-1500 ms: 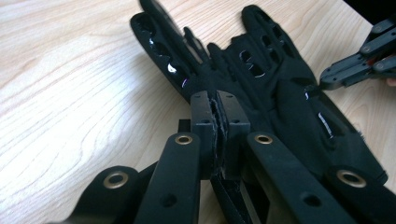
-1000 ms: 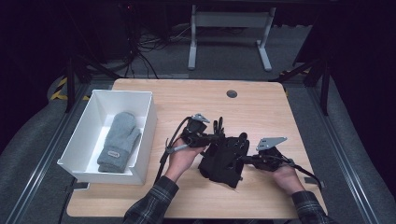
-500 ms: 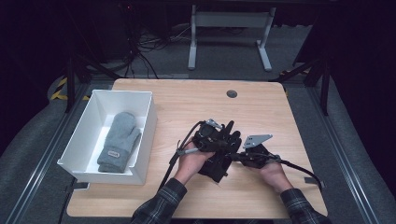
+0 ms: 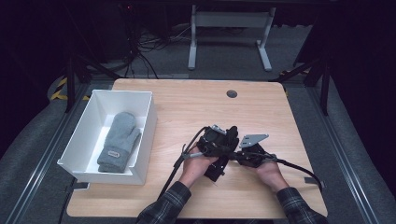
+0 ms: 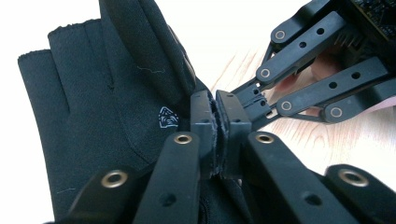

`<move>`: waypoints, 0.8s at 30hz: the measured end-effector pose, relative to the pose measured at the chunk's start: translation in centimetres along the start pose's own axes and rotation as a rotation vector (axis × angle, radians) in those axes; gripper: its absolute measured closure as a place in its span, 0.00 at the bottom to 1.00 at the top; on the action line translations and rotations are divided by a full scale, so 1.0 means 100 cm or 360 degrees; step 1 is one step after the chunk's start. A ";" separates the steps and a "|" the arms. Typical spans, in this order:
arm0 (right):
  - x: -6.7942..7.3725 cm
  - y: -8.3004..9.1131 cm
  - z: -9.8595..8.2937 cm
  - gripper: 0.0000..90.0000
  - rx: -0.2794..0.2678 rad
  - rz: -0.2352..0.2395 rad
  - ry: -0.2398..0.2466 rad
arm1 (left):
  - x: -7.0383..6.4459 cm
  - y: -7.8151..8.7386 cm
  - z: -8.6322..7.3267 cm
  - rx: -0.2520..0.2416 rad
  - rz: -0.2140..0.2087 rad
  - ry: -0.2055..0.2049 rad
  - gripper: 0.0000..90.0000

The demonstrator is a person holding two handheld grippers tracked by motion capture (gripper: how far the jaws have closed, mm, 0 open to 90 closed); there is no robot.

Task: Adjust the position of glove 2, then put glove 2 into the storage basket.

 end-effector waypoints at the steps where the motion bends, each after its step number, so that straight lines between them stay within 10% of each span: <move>1: 0.000 0.002 0.000 0.98 -0.0003 -0.0013 0.0009 | -0.002 0.002 0.001 -0.0018 -0.0031 0.0013 0.91; 5: -0.011 0.018 0.004 0.82 -0.0053 -0.0102 -0.0009 | -0.008 0.009 0.004 -0.0042 -0.0002 -0.0058 0.82; 15: -0.052 0.049 -0.012 0.48 -0.0064 -0.0413 -0.0101 | -0.011 -0.011 -0.019 0.0127 0.0001 -0.0085 0.95; 24: -0.058 0.045 -0.023 0.39 0.0008 -0.0462 -0.0083 | -0.008 0.012 -0.032 0.0205 0.0008 -0.0137 0.98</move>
Point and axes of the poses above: each handheld gripper's, and its own axes: y roughly backward along the jaws, z roughly out of its top, x roughly to its left, the point moved 6 cm from there along -y, roughly forward along the jaws, and after that the axes turned 15 degrees about -x, right-handed, at the moved point
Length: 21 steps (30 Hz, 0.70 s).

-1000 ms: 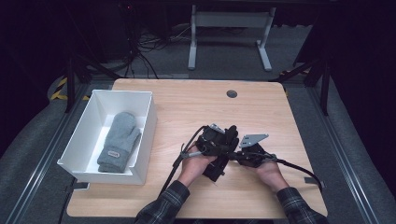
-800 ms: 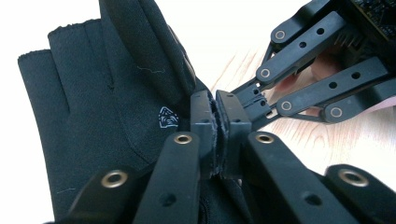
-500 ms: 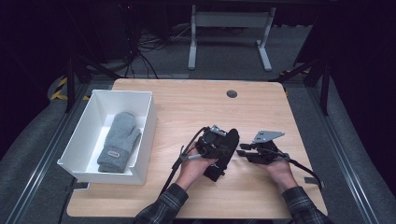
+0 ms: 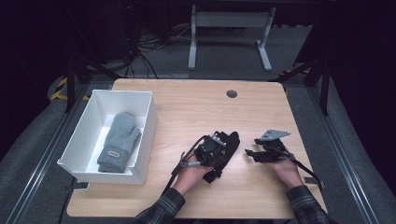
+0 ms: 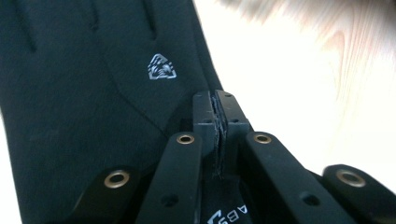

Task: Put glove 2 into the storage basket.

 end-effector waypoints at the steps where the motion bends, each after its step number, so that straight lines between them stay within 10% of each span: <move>1: 0.000 -0.001 -0.001 0.39 0.0001 0.0002 0.0005 | 0.001 0.003 -0.002 0.0011 0.0000 0.0001 0.99; 10: 0.001 -0.003 -0.001 0.37 -0.0018 0.0007 -0.0014 | 0.005 0.031 -0.019 0.0066 0.0018 -0.0045 0.98; 21: -0.001 -0.004 -0.003 0.33 -0.0049 0.0014 -0.0049 | 0.024 0.043 0.006 -0.0001 0.0158 -0.0247 0.34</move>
Point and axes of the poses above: each handheld gripper's, and its own axes: y roughly backward along the jaws, z roughly out of its top, x roughly to its left, the point moved 6 cm from there along -y, roughly forward along the jaws, and after that the axes turned 15 degrees about -x, right-handed, at the moved point
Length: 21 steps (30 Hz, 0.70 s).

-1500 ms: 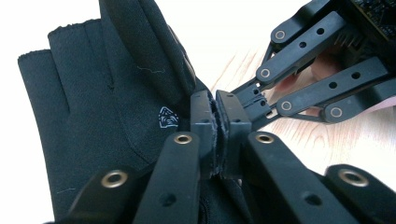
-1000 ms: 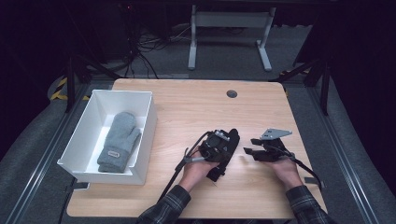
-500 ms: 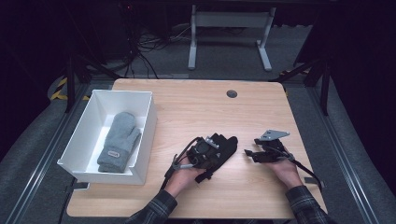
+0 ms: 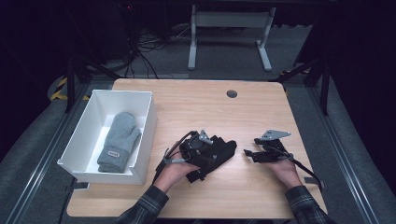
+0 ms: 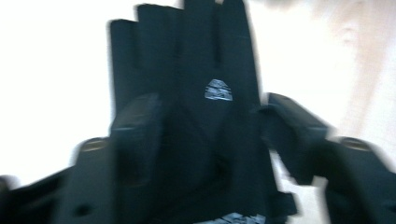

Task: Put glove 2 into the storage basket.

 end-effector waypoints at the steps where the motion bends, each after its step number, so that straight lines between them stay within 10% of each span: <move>1: 0.000 0.000 0.000 0.33 -0.0001 -0.0002 0.0000 | 0.002 -0.001 0.000 -0.0002 0.0008 -0.0003 0.30; 21: -0.001 0.000 0.000 0.33 -0.0004 -0.0003 0.0001 | 0.010 -0.026 -0.019 0.0090 0.0066 -0.0057 0.23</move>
Point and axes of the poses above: each handheld gripper's, and its own axes: y roughly backward along the jaws, z roughly out of its top, x roughly to its left, the point moved 6 cm from there along -y, roughly forward along the jaws, and after that the axes turned 15 degrees about -x, right-handed, at the moved point
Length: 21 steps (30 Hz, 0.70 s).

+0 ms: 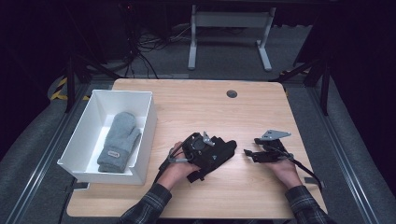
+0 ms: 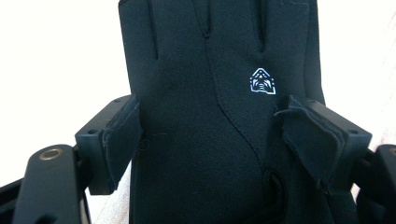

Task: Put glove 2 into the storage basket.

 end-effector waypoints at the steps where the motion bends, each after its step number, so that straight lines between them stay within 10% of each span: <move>1: 0.000 0.000 0.000 0.33 0.0000 0.0000 0.0000 | 0.002 -0.001 -0.001 -0.0012 -0.0020 0.0052 0.22; 8: 0.000 0.000 0.000 0.33 0.0000 0.0000 -0.0001 | 0.002 0.000 -0.002 -0.0026 -0.0041 0.0061 0.27; 14: 0.000 0.000 0.000 0.33 -0.0001 0.0001 -0.0001 | -0.006 0.004 0.001 0.0006 -0.0135 0.0038 0.66; 21: 0.000 0.000 0.000 0.34 -0.0001 0.0002 -0.0001 | -0.010 0.014 0.007 0.0012 -0.0203 0.0189 0.72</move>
Point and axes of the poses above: each handheld gripper's, and its own axes: y roughly backward along the jaws, z roughly out of its top, x roughly to its left, the point moved 6 cm from there along -y, roughly forward along the jaws, and after that the axes turned 15 degrees about -x, right-handed, at the moved point
